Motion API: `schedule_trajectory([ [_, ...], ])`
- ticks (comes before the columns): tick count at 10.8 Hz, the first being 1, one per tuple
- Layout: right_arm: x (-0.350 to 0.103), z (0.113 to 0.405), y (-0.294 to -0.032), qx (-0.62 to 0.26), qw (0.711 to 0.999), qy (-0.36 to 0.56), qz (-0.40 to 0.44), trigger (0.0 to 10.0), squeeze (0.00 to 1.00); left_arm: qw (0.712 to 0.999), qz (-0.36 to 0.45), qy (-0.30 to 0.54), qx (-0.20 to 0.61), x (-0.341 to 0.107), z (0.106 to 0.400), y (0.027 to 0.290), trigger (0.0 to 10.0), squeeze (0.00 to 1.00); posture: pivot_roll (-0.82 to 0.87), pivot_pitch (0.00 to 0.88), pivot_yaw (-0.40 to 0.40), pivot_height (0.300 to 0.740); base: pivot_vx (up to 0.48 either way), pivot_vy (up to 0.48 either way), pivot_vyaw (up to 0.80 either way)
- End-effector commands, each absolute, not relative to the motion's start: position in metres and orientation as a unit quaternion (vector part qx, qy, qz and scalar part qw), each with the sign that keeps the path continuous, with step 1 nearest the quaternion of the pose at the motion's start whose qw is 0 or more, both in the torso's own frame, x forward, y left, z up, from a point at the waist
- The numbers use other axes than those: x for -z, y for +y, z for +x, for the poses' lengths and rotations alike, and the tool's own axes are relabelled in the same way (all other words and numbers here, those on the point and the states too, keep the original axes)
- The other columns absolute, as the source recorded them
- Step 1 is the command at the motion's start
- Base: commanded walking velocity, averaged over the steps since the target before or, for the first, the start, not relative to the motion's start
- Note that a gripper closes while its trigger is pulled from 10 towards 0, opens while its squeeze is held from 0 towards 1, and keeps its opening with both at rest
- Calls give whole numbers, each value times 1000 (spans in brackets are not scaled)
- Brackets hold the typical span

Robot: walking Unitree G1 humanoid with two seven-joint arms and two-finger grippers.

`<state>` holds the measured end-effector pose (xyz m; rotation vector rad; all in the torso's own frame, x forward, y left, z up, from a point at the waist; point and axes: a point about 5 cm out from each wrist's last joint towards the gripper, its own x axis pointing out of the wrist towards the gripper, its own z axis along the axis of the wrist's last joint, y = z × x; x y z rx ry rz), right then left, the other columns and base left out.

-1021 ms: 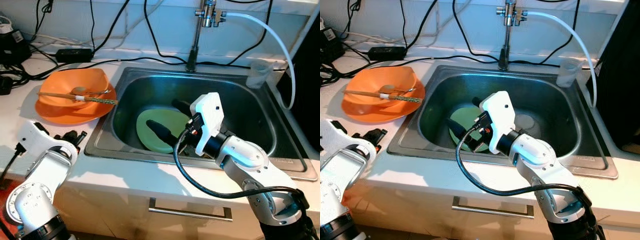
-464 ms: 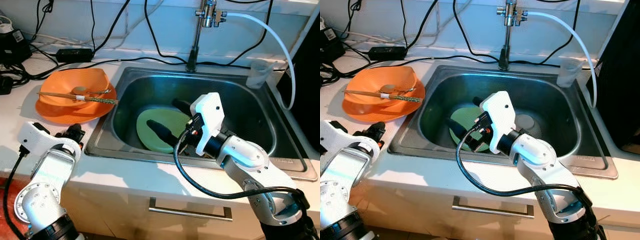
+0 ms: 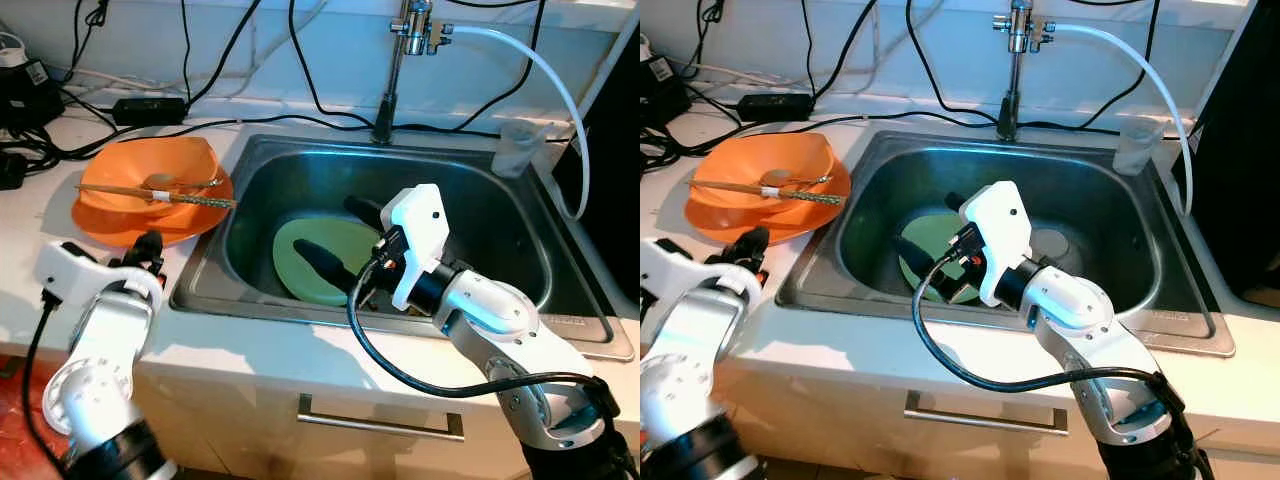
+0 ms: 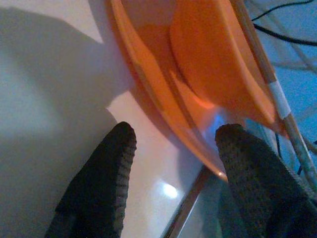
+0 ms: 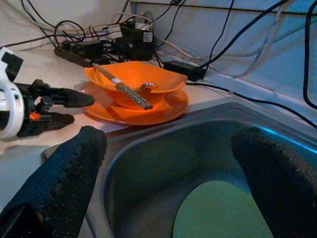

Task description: Kitchen organization

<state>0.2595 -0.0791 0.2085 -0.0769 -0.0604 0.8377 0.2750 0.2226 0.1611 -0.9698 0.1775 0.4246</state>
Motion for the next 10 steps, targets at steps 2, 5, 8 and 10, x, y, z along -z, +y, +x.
schedule_trajectory([
  [2,-214,259,-82,-404,913,-38,-43,10000,180,847,-460,135,-228,-137,281,220,10000,1000,-3,0,13,740,0,0,0],
  [5,-215,257,-85,-399,915,-36,-49,10000,180,836,-468,145,-246,-132,290,219,10000,0,-24,0,19,740,0,0,0],
  [8,-216,257,-88,-395,916,-37,-54,10000,180,820,-488,143,-263,-125,303,221,10000,0,-46,0,20,740,0,0,0],
  [10,-217,256,-90,-391,918,-36,-57,10000,180,818,-489,144,-267,-121,310,222,10000,0,-60,0,22,740,0,0,0],
])
